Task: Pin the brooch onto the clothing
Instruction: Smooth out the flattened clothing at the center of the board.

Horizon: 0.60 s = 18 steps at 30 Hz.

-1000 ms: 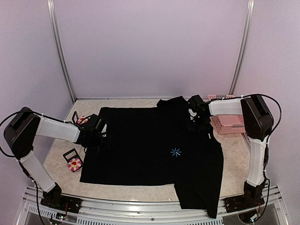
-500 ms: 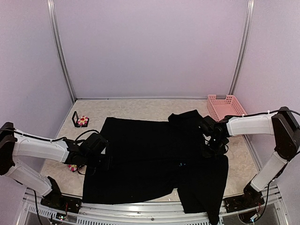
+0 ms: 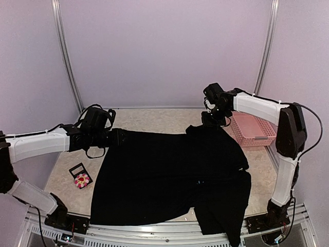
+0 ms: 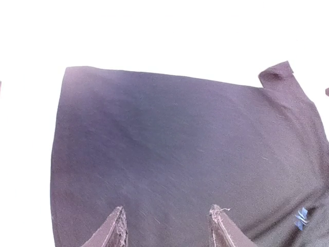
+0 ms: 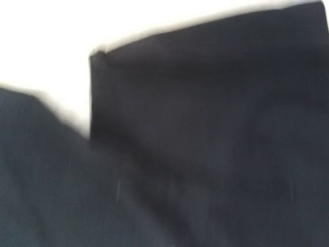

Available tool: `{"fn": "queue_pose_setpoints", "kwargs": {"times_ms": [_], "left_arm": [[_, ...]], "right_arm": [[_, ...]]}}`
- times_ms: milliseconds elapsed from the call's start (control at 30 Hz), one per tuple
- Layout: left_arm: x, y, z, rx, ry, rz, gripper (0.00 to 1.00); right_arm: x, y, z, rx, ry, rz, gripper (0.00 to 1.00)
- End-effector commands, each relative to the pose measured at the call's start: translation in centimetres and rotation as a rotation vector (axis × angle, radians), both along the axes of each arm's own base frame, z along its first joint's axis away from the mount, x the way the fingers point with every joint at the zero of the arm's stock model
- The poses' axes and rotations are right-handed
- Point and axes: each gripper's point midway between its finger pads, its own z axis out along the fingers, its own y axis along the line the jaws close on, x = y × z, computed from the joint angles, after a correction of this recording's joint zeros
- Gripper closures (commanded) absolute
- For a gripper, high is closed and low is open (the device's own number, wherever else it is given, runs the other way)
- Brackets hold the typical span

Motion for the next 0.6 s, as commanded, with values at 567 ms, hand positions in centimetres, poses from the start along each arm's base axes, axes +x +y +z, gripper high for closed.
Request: {"fn": "queue_pose_setpoints", "kwargs": {"times_ms": [567], "left_arm": [[5.6,1.1,-14.3,0.116,0.254,0.012,0.52]], "right_arm": [[11.5,1.2,-12.7,0.086,0.113,0.088,1.00]]}}
